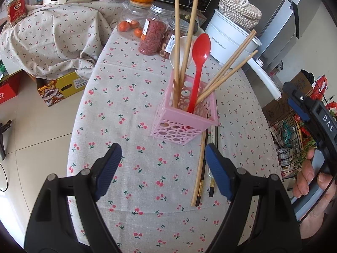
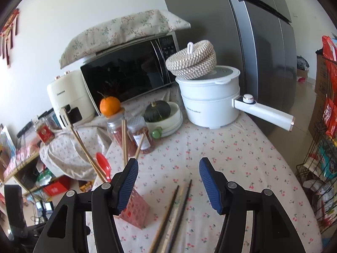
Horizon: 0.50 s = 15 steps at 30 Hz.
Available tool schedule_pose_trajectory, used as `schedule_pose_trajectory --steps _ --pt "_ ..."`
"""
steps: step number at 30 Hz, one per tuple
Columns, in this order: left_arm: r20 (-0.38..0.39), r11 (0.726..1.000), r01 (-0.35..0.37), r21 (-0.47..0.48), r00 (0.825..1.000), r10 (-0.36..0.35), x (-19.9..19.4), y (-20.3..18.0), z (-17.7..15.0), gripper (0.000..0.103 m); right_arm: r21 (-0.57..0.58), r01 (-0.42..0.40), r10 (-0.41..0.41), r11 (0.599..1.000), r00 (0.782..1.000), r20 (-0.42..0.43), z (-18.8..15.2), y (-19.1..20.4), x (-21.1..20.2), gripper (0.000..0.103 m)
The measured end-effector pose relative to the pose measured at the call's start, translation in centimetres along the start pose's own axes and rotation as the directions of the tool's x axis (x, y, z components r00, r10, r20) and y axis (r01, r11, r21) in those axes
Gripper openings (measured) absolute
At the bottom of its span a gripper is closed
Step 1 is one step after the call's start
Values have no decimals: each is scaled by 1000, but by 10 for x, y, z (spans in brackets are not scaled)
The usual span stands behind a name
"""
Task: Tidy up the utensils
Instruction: 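Carry the red spoon to the pink basket and release it with the right tool, then grasp a black chopstick with the right tool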
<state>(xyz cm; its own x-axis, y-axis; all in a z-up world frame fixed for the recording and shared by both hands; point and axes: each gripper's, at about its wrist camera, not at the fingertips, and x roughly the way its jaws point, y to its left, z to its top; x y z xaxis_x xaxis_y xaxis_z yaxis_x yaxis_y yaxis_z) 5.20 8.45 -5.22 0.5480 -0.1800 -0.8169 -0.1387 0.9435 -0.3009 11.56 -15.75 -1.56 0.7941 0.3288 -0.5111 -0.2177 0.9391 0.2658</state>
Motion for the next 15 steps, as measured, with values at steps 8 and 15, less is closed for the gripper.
schedule_pose_trajectory --steps 8,15 --pt "-64 1000 7 1 998 -7 16 -11 -8 82 6 25 -23 1000 978 -205 -41 -30 31 67" --pt "-105 1000 9 -7 994 -10 27 -17 -11 82 -31 38 -47 999 920 -389 -65 -33 82 68"
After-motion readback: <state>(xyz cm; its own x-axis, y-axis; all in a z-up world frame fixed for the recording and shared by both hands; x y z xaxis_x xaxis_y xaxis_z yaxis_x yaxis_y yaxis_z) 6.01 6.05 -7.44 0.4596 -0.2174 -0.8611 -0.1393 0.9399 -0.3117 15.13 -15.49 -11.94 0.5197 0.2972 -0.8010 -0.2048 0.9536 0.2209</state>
